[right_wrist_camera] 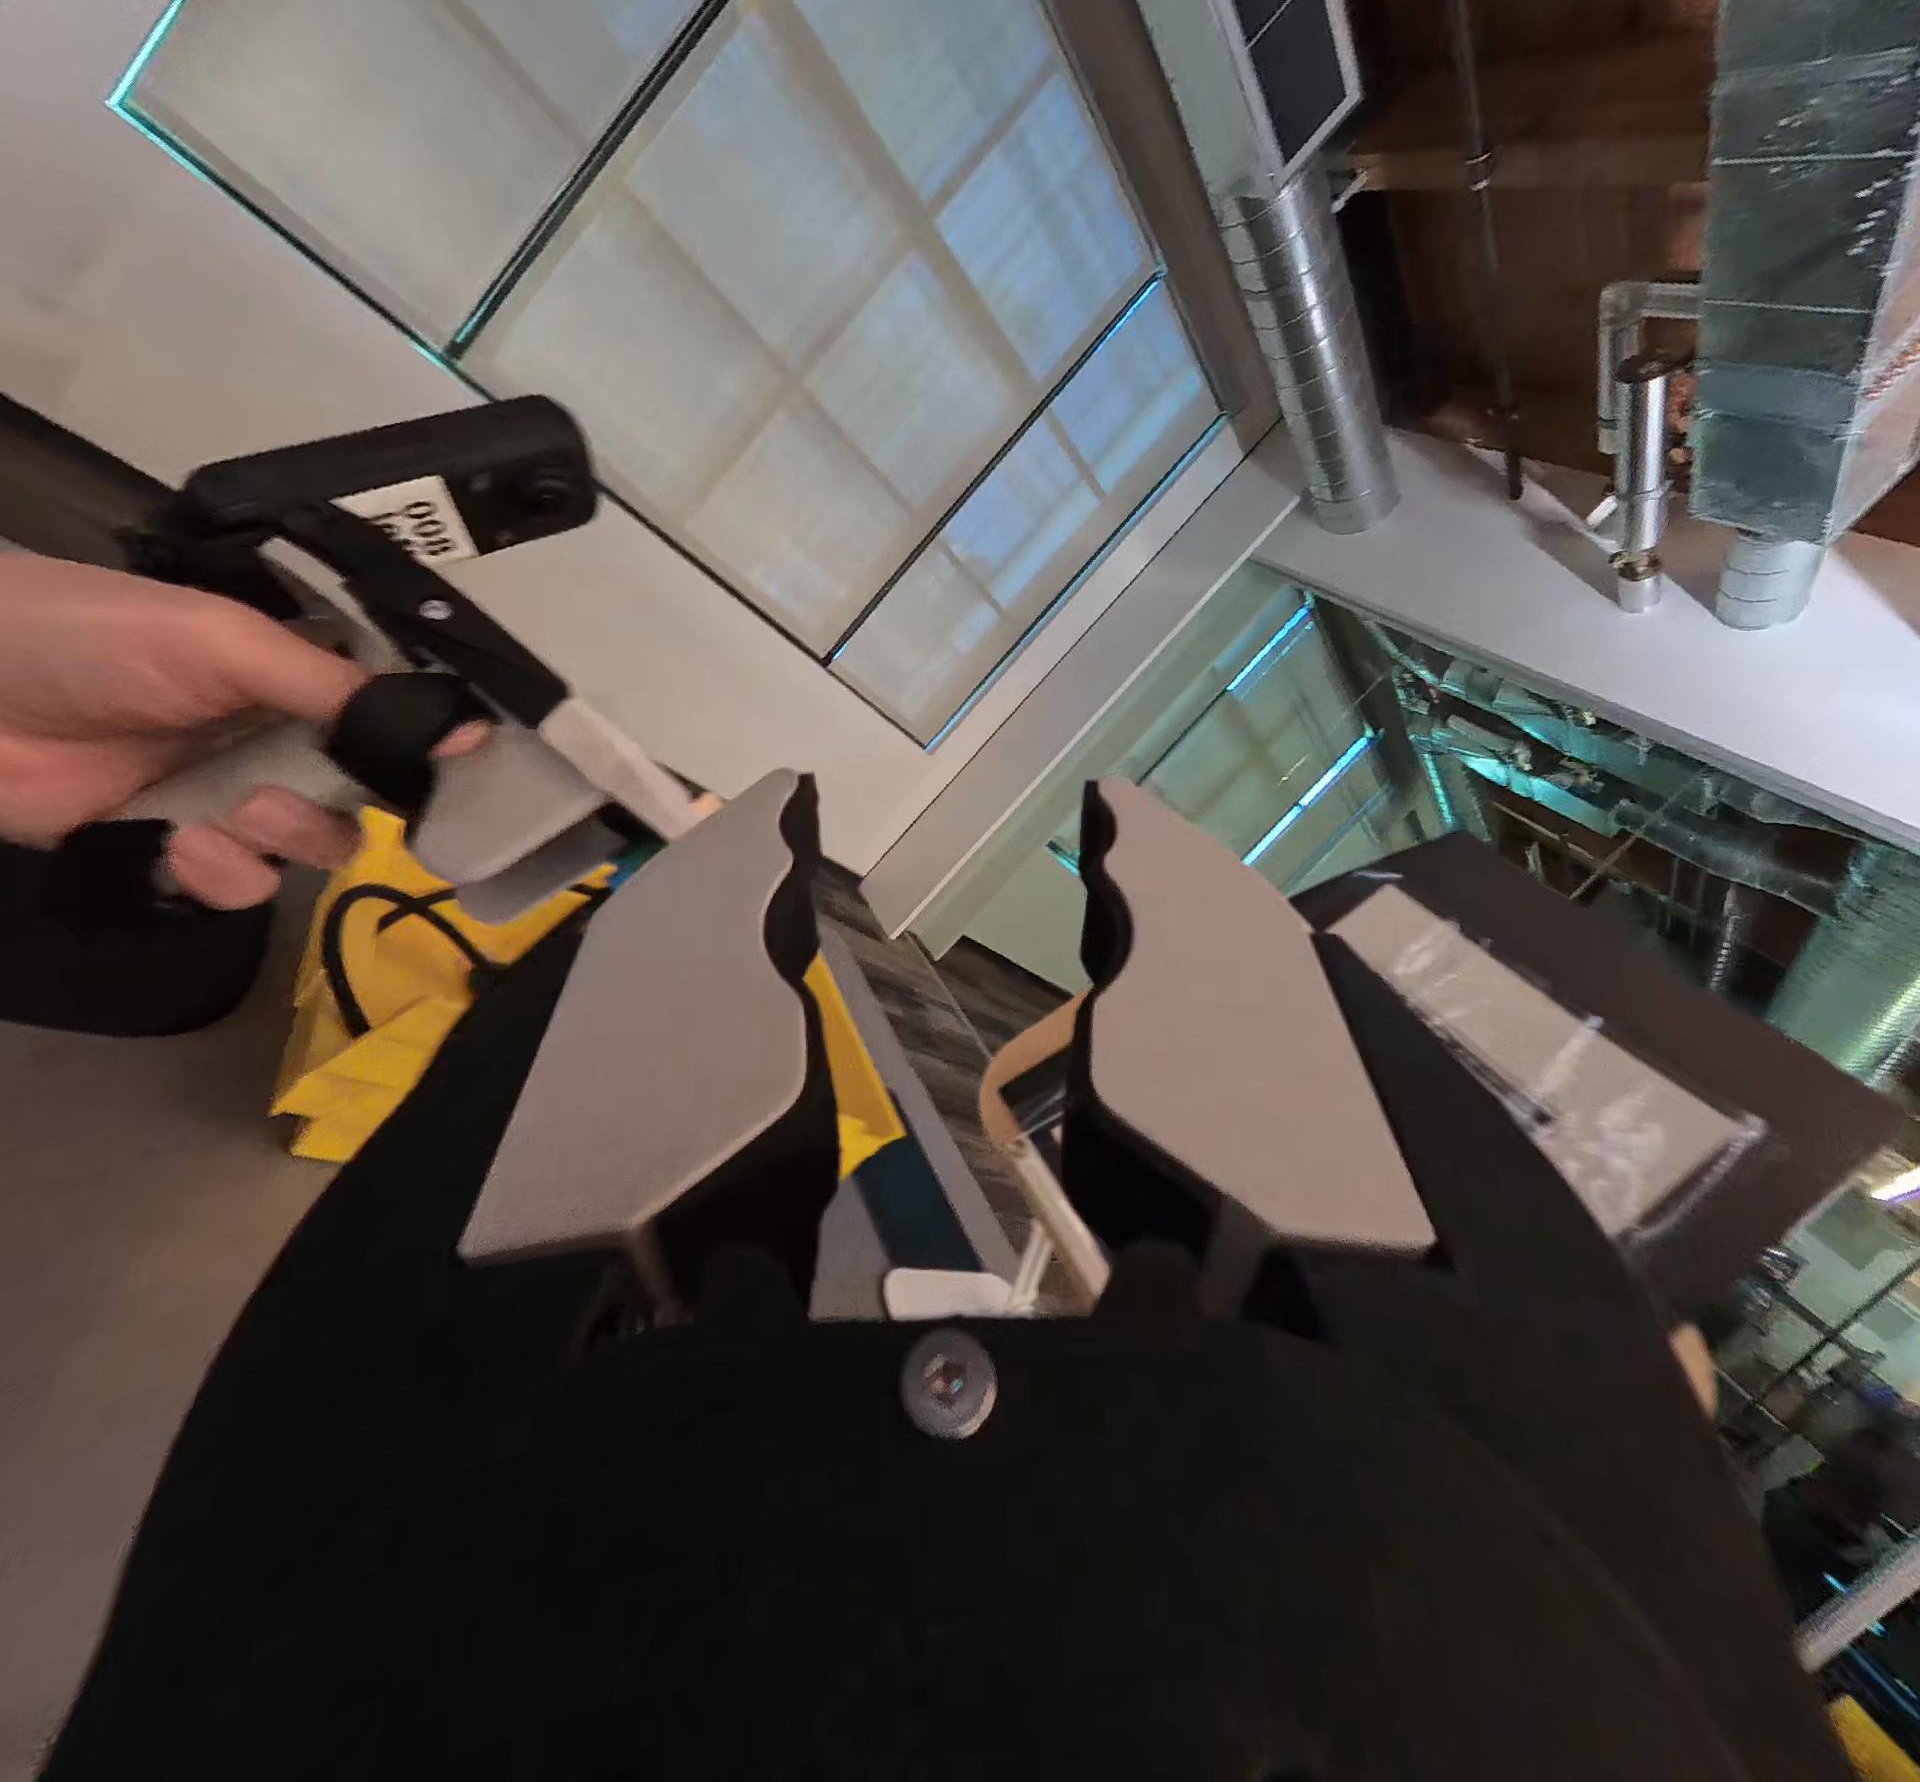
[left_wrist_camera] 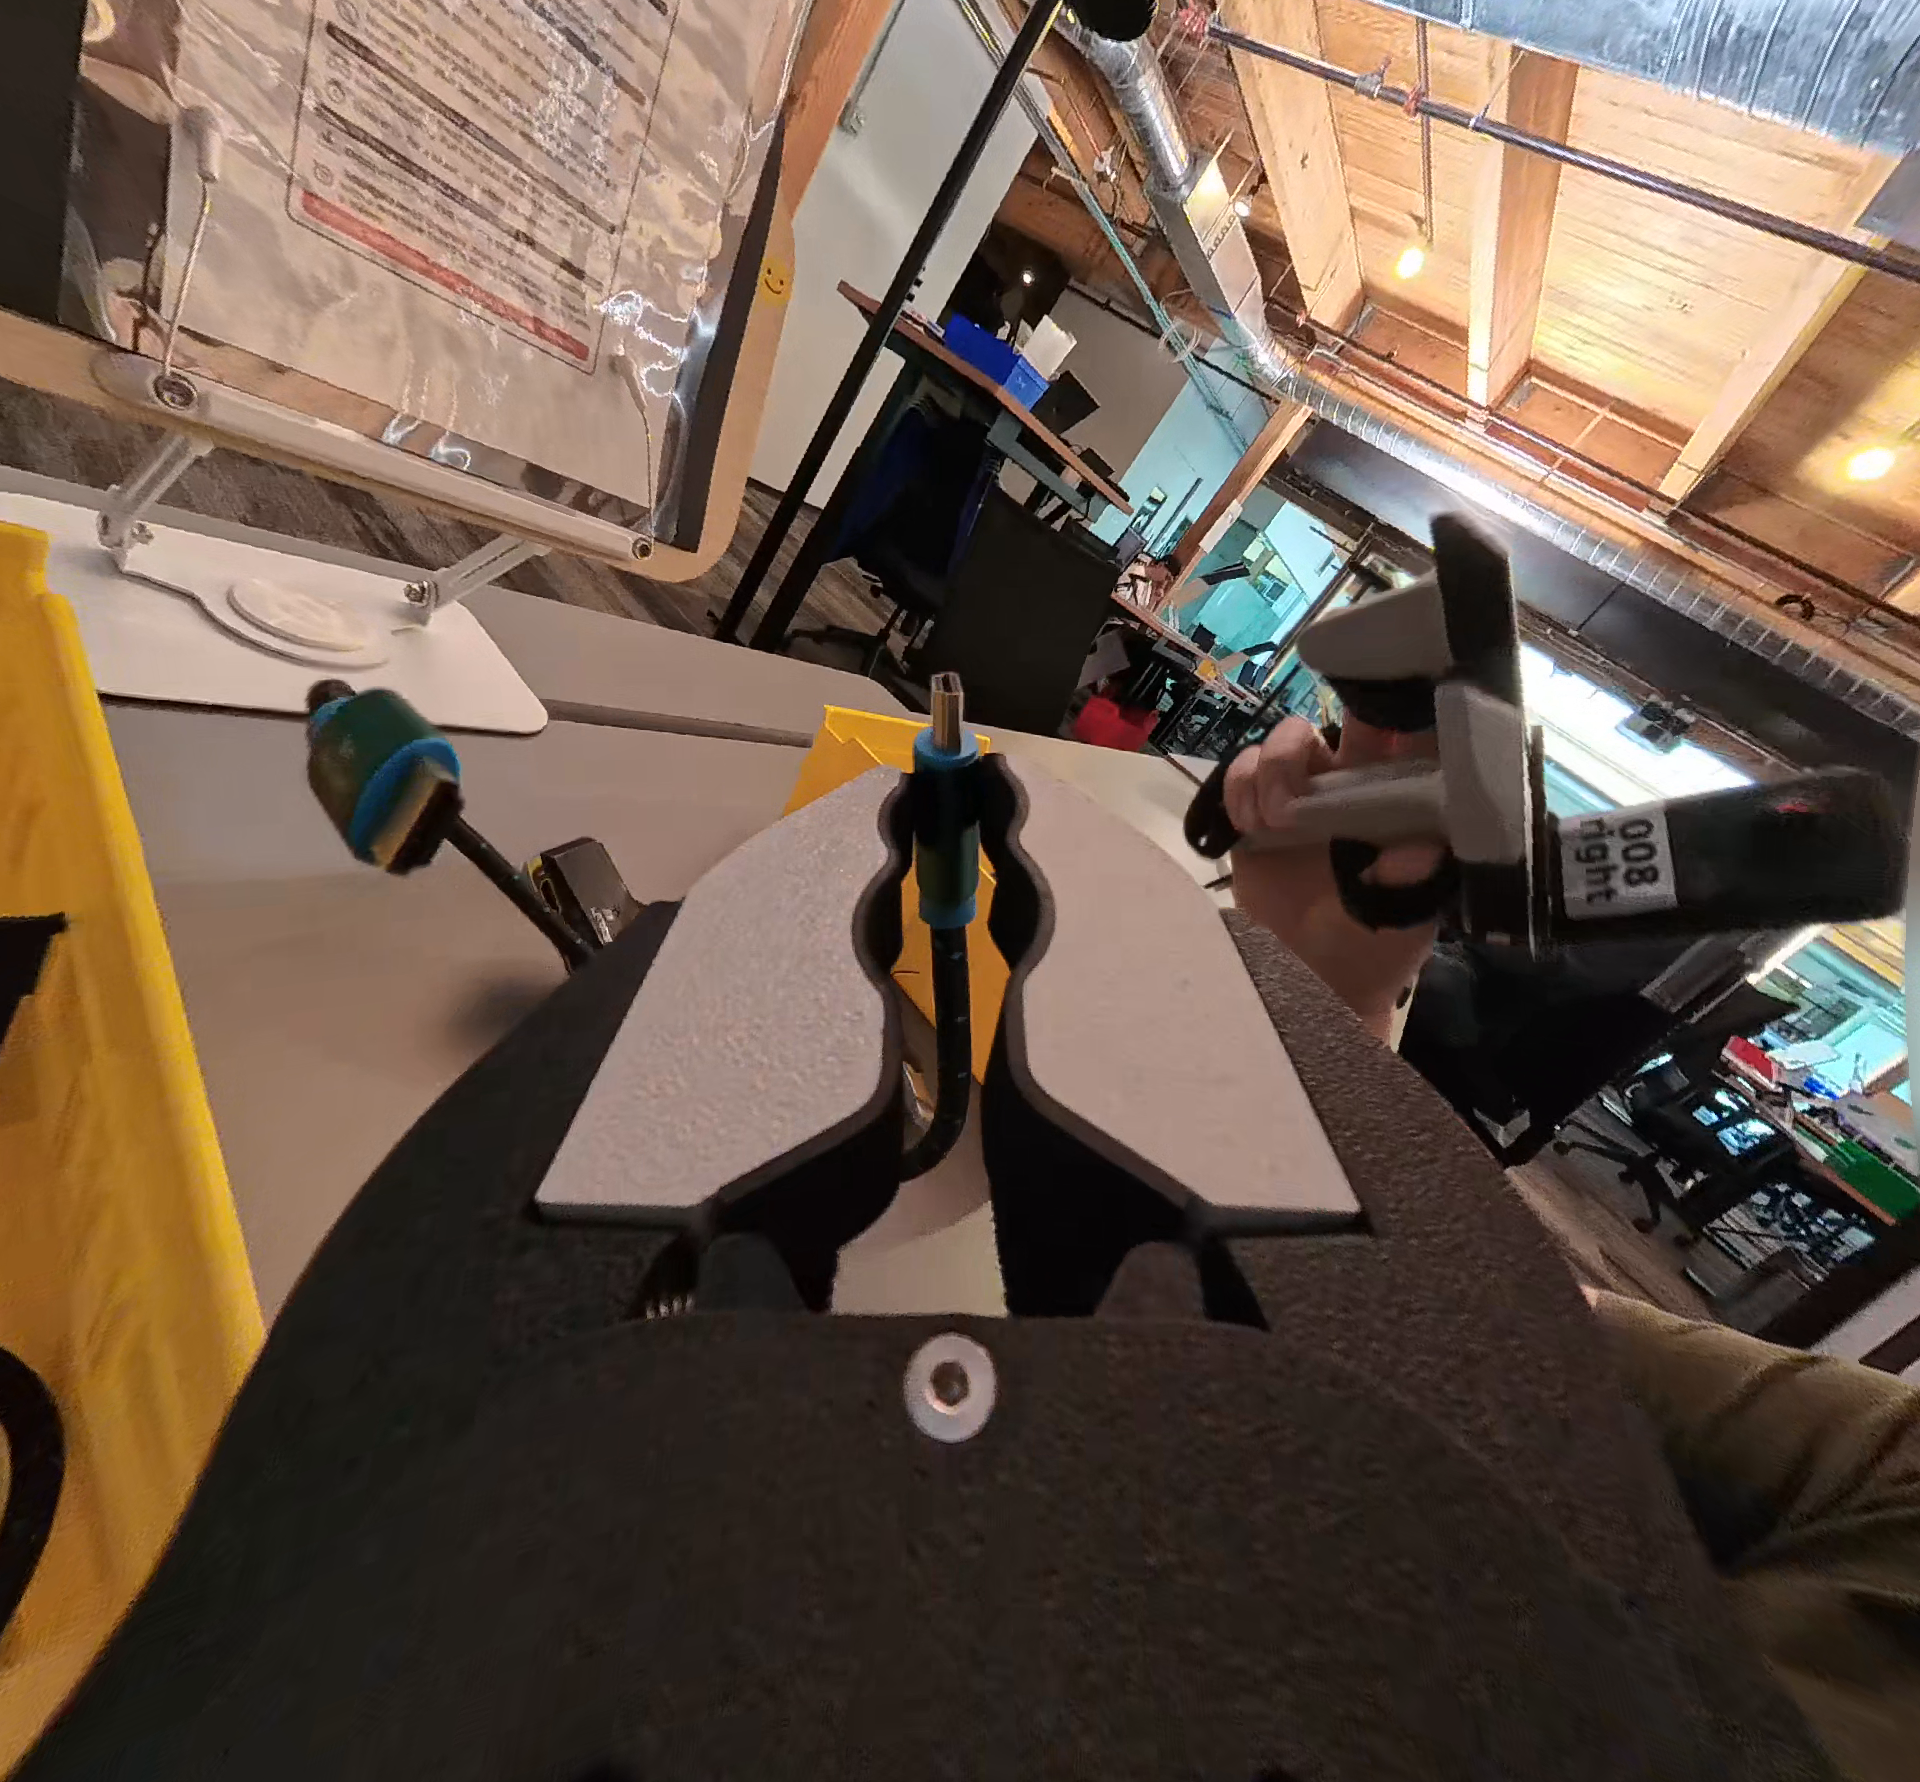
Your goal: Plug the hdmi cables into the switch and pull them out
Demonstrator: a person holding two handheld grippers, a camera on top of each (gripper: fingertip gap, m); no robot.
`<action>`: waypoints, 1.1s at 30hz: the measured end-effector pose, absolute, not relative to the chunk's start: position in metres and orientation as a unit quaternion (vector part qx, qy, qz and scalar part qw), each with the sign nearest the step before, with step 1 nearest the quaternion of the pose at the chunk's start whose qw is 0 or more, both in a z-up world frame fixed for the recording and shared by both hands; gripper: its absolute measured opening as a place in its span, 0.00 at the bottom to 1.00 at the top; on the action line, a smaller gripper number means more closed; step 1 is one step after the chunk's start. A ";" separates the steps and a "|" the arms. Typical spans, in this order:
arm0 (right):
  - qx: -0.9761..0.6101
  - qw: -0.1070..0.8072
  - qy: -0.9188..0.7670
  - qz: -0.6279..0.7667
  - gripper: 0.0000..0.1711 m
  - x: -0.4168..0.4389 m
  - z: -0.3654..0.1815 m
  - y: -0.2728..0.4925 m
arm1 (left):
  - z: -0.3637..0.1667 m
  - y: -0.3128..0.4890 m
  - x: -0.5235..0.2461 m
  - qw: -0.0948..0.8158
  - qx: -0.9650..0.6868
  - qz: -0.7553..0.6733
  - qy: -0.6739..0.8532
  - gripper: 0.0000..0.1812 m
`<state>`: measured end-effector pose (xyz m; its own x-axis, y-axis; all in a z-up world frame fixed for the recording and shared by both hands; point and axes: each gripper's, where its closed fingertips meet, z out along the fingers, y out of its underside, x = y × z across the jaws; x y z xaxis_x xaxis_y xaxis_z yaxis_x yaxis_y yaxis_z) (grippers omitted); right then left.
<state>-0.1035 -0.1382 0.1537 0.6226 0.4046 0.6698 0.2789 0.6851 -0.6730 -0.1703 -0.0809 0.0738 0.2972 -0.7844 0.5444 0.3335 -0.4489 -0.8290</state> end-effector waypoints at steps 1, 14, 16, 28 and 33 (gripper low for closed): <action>-0.399 0.806 -0.435 0.044 0.30 -0.112 0.148 -0.138 | 0.075 -0.079 -0.169 0.495 -0.636 -0.565 0.177 0.06; -0.533 0.717 -0.448 0.018 0.36 -0.180 0.028 -0.096 | 0.100 -0.076 -0.171 0.529 -0.613 -0.564 0.160 0.06; -0.522 0.713 -0.468 -0.014 0.10 -0.176 0.023 -0.093 | 0.101 -0.080 -0.170 0.527 -0.611 -0.568 0.164 0.06; -0.438 0.635 -0.635 -0.045 0.02 -0.125 0.050 -0.106 | 0.090 -0.115 -0.164 0.471 -0.608 -0.580 0.268 0.08; -0.428 0.626 -0.651 -0.044 0.02 -0.119 0.049 -0.109 | 0.085 -0.121 -0.158 0.453 -0.605 -0.591 0.281 0.08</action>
